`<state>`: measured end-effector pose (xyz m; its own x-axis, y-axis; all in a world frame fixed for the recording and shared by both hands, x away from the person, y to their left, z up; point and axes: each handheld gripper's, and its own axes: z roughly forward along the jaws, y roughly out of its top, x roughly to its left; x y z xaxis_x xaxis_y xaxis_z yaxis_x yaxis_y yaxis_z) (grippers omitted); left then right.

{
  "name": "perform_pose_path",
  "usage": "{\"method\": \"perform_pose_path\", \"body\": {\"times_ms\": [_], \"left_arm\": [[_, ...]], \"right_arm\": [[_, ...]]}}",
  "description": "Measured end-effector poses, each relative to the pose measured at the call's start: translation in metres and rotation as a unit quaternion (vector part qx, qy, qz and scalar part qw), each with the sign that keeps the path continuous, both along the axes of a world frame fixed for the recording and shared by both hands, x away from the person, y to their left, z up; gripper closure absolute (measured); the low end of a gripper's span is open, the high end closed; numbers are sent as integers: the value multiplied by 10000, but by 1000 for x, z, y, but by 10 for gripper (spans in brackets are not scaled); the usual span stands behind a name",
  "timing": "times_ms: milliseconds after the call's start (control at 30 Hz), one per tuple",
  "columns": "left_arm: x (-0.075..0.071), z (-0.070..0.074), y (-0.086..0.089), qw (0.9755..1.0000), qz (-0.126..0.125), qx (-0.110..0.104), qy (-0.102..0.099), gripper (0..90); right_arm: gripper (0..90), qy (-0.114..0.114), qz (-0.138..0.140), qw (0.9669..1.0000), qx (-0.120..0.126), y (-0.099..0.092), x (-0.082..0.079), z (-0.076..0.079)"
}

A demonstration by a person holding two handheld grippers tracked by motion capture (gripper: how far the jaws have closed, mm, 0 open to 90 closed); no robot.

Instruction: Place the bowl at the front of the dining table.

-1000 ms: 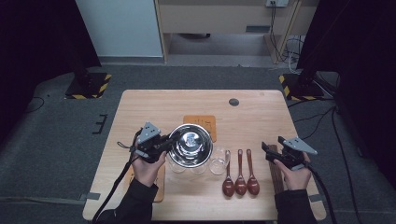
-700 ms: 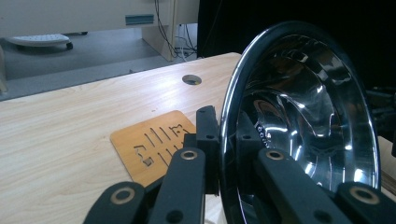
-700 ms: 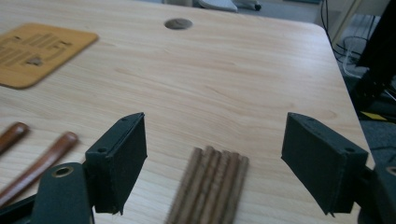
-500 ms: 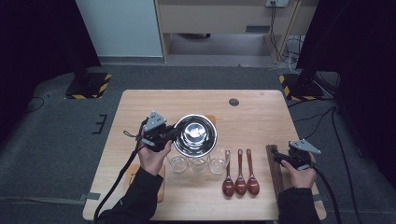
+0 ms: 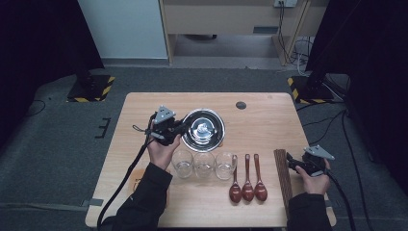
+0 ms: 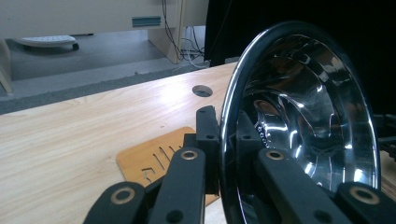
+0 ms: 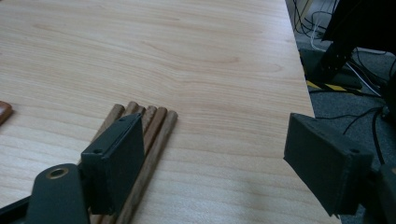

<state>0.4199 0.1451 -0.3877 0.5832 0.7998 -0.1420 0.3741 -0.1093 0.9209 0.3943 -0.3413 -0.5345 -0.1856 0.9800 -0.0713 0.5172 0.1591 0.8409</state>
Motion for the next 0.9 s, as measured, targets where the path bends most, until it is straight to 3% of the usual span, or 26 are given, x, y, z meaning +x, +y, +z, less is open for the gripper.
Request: {"method": "perform_pose_path", "body": {"times_ms": [433, 533, 900], "left_arm": [[25, -6, -4, 9999, 124, 29, 91, 842], [32, -10, -4, 9997, 139, -40, 185, 842], [50, -19, -7, 9991, 230, 36, 343, 842]], "right_arm": [[193, 153, -72, 9999, 0, -9, 1, -5], [191, 180, -66, 9998, -6, -10, 1, -5], [190, 395, -40, 9991, -128, -10, 3, -6]]}}
